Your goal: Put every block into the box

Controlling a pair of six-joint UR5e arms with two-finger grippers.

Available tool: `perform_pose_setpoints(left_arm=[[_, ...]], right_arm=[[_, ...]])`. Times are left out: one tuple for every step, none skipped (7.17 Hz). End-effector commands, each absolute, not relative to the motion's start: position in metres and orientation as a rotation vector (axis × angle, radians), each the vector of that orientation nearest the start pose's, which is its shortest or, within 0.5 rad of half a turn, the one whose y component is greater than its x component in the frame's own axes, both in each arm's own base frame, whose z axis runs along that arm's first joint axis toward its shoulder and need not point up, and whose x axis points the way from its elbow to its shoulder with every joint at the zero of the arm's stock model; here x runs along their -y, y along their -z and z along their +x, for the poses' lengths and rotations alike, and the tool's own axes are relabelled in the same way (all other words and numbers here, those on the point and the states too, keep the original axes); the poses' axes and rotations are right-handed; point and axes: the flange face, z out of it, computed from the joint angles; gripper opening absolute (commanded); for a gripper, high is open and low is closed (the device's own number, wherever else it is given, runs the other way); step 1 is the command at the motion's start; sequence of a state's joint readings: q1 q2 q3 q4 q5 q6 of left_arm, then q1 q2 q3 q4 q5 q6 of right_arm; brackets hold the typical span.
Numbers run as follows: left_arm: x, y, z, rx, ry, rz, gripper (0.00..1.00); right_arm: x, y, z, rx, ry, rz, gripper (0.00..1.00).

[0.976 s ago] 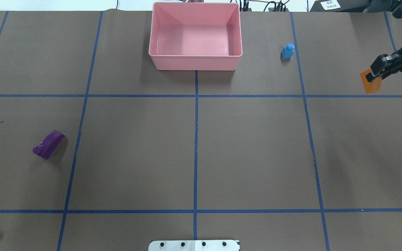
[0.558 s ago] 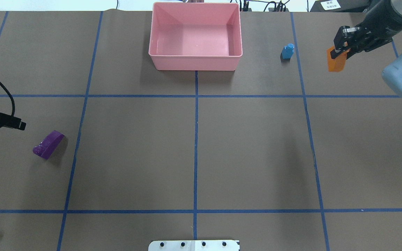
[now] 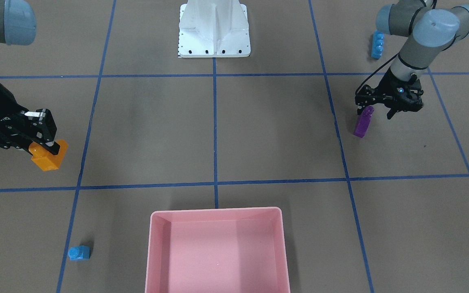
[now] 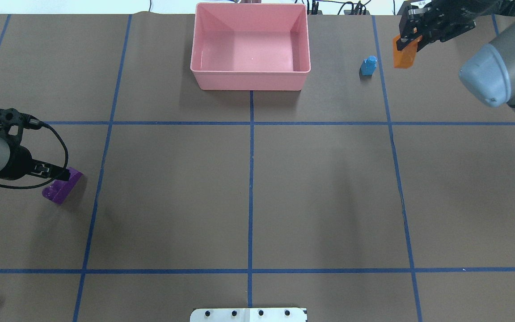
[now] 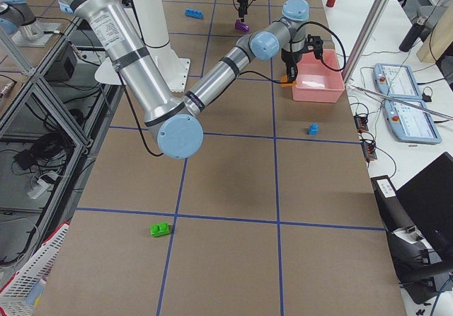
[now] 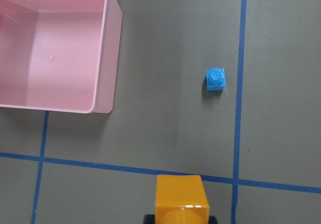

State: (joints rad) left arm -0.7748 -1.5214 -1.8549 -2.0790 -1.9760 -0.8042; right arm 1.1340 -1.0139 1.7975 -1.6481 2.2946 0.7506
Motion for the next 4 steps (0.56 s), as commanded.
perform_pose_setpoints(left_arm=[[0.409, -0.51, 0.305, -0.802, -0.168, 0.229, 1.0], [0.406, -0.509, 0.31, -0.804, -0.18, 0.223, 0.99], [0.397, -0.511, 0.321, -0.805, -0.204, 0.211, 0.99], [0.395, -0.512, 0.323, -0.807, -0.211, 0.203, 0.88]], right_arm=[[0.603, -0.225, -0.216, 0.944, -0.049, 0.18, 0.0], [0.604, -0.225, -0.217, 0.942, -0.049, 0.18, 0.0], [0.603, -0.225, -0.218, 0.942, -0.047, 0.181, 0.0], [0.604, -0.224, -0.218, 0.941, -0.048, 0.182, 0.0]])
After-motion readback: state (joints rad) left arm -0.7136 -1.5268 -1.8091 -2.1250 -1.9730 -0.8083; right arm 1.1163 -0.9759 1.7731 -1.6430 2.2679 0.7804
